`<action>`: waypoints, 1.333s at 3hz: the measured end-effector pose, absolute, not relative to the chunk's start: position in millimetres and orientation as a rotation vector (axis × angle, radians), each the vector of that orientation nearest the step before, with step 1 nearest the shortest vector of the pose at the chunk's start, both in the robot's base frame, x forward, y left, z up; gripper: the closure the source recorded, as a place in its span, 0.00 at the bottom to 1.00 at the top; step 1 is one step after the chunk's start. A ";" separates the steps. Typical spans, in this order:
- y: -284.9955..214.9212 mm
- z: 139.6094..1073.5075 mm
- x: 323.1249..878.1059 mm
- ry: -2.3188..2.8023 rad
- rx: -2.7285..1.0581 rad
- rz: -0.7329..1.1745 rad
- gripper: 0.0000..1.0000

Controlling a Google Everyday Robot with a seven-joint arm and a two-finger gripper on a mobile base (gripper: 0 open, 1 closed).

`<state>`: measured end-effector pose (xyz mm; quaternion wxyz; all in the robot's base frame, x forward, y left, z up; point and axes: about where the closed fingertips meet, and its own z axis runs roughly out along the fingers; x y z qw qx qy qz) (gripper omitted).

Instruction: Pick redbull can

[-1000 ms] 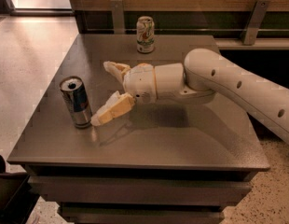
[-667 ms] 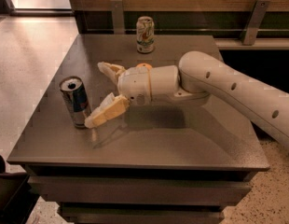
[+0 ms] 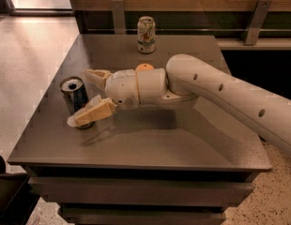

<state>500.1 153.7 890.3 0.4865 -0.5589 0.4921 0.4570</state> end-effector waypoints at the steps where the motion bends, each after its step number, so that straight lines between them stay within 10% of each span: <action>1: 165.8 881.9 501.4 1.187 -1.362 1.144 0.37; 4: 172.5 883.6 496.9 1.177 -1.373 1.153 1.00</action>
Offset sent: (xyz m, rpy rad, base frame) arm 0.0011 0.0110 -0.0077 0.0096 0.0134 0.0206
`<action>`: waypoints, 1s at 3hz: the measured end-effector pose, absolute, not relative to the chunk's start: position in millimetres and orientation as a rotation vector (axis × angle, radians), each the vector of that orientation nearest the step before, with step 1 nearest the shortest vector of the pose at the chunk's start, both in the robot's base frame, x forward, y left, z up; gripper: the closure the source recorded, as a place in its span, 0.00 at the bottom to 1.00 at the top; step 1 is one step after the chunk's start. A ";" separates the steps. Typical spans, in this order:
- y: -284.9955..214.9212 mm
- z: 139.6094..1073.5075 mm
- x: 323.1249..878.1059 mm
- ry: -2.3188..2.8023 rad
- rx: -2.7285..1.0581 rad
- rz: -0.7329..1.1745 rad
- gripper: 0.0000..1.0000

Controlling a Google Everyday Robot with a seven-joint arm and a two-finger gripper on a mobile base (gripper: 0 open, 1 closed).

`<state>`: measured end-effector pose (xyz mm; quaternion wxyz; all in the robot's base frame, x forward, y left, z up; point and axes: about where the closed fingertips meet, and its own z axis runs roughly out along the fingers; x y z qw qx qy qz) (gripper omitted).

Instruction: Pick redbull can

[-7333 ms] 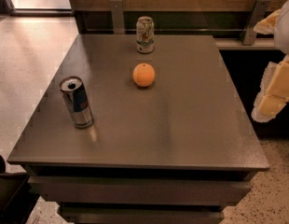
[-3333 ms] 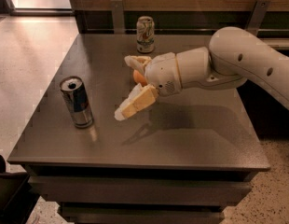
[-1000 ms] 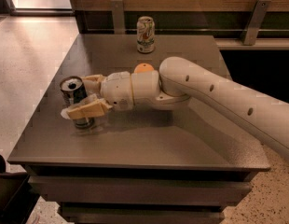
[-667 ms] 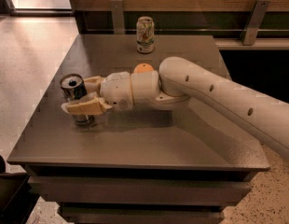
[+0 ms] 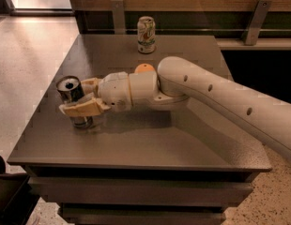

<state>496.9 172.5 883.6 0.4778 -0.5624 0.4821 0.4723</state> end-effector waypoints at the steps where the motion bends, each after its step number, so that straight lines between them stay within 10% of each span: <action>1: 172.5 887.4 497.8 1.171 -1.375 1.153 1.00; 3: 167.7 925.9 499.0 1.121 -1.404 1.094 1.00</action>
Offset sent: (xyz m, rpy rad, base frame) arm 0.0094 -0.0087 0.0389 0.0069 -0.0584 -0.0096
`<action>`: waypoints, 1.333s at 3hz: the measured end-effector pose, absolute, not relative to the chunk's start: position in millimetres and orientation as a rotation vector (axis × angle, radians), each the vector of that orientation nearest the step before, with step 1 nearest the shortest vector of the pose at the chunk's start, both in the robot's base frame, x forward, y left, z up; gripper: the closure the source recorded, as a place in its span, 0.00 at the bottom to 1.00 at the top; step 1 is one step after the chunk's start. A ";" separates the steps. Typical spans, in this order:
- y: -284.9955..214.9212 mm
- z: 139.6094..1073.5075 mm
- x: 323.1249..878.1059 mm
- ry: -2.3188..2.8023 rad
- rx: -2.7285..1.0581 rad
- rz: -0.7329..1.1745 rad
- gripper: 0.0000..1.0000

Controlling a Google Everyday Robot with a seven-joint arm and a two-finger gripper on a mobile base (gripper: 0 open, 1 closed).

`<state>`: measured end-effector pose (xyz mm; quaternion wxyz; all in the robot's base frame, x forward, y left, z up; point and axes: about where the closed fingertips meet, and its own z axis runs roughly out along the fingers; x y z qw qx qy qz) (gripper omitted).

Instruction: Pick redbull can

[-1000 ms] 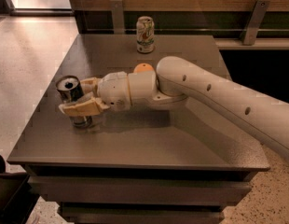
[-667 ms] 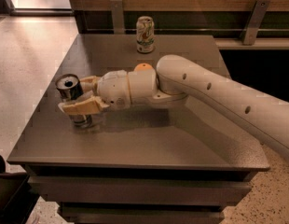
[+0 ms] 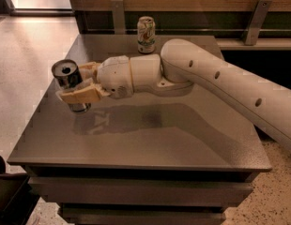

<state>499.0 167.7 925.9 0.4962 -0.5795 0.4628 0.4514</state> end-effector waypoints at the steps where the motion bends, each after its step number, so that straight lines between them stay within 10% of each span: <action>1: 163.6 945.4 496.2 1.099 -1.430 1.049 1.00; 4: 149.3 1005.2 480.8 1.089 -1.465 0.921 1.00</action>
Offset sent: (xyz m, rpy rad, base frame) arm -0.0059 -0.0215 0.0608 -0.0503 -0.1203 -0.0424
